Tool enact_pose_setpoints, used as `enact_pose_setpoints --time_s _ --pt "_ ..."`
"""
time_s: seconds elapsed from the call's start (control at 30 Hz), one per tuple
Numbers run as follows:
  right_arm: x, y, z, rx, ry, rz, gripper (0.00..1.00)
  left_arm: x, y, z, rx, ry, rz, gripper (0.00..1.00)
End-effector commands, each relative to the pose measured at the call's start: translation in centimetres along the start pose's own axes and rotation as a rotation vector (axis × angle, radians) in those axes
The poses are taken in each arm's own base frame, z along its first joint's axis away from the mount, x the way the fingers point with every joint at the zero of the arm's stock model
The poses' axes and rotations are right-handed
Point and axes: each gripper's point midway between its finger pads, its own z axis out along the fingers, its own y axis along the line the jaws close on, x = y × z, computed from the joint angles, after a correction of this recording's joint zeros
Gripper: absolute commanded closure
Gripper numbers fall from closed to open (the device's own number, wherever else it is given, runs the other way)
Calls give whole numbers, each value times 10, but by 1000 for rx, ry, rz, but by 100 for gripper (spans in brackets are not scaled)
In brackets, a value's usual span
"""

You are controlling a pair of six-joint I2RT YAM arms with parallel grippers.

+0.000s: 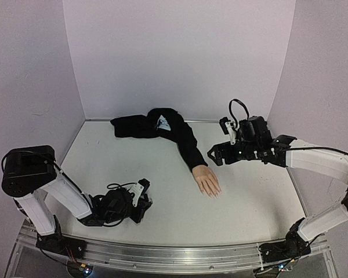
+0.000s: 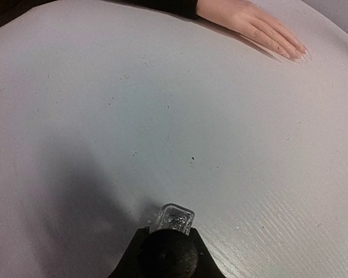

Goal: Paint the nails

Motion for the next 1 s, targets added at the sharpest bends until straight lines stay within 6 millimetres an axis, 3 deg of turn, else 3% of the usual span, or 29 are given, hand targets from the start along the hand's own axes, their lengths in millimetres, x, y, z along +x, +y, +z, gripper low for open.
enact_pose_setpoints --time_s 0.0,0.2,0.37,0.5,0.67,0.8,0.97 --pt "-6 16 0 -42 -5 -36 11 -32 -9 1 17 -100 4 100" --pt "3 72 -1 -294 9 -163 19 -54 -46 -6 190 -81 73 100" --pt "3 91 -1 -374 -9 -249 26 -87 -77 -18 383 -87 101 100" --pt "-1 114 -6 -489 -14 -284 24 -113 -77 -29 517 -113 71 100" --pt "-4 150 -3 -597 0 -307 25 -126 -77 -26 599 -81 100 100" --pt "-8 176 1 -665 3 -341 31 -127 -83 -20 648 -35 123 100" --pt "-7 189 7 -717 16 -357 45 -130 -85 -18 661 -25 135 100"
